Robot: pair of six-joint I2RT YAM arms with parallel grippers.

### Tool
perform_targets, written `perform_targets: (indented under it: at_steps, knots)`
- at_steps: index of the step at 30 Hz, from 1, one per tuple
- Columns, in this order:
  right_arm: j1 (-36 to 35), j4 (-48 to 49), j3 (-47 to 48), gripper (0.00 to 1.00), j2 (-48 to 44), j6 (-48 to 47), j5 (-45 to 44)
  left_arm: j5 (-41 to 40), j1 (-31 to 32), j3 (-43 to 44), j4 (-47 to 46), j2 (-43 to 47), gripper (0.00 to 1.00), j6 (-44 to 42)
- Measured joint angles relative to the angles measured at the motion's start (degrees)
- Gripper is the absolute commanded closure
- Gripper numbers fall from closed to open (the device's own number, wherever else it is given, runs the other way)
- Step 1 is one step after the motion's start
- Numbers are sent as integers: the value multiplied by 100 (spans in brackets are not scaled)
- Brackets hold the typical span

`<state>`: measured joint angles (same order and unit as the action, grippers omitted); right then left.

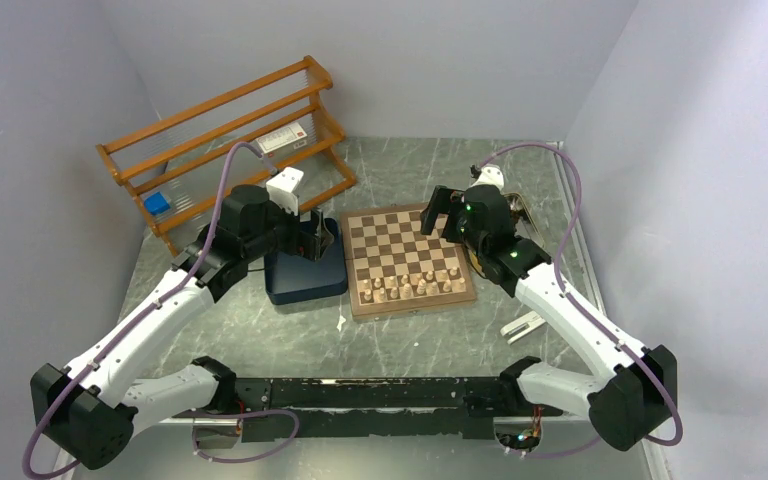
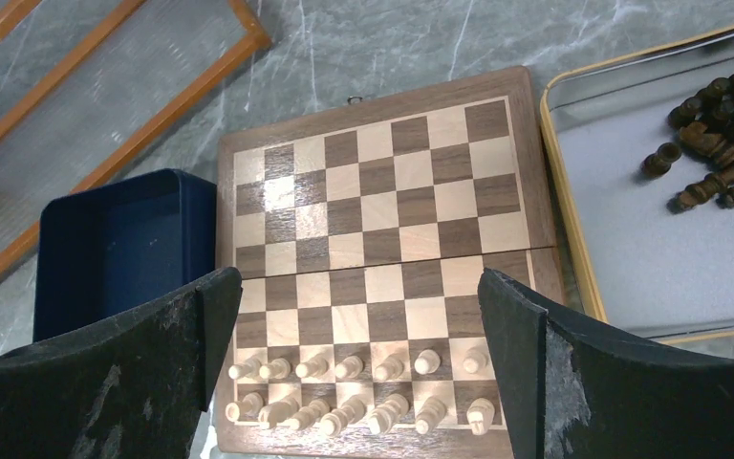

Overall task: Set up the chess pieces on the board
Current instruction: Pick up the chess piece from the storage box.

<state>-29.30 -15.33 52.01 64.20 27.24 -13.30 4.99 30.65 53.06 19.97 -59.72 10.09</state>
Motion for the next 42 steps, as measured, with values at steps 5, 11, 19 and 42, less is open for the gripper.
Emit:
perform_targets:
  at_steps: [5, 11, 19, 42]
  knots:
    - [0, -98, 66, 0, 59, -4, -61, -68, 0, 0, 2, 2, 2, -2]
    - [0, -282, 350, 0, 326, -33, -354, -149, 0, 0, 2, 48, 2, -7]
    - [85, -518, 1128, 30, 1423, -496, -1388, -201, 0, 0, 0, 111, 2, -13]
    - [2094, -35, 1287, 65, 3670, -988, -658, -205, 33, -31, 2, 337, 2, -26]
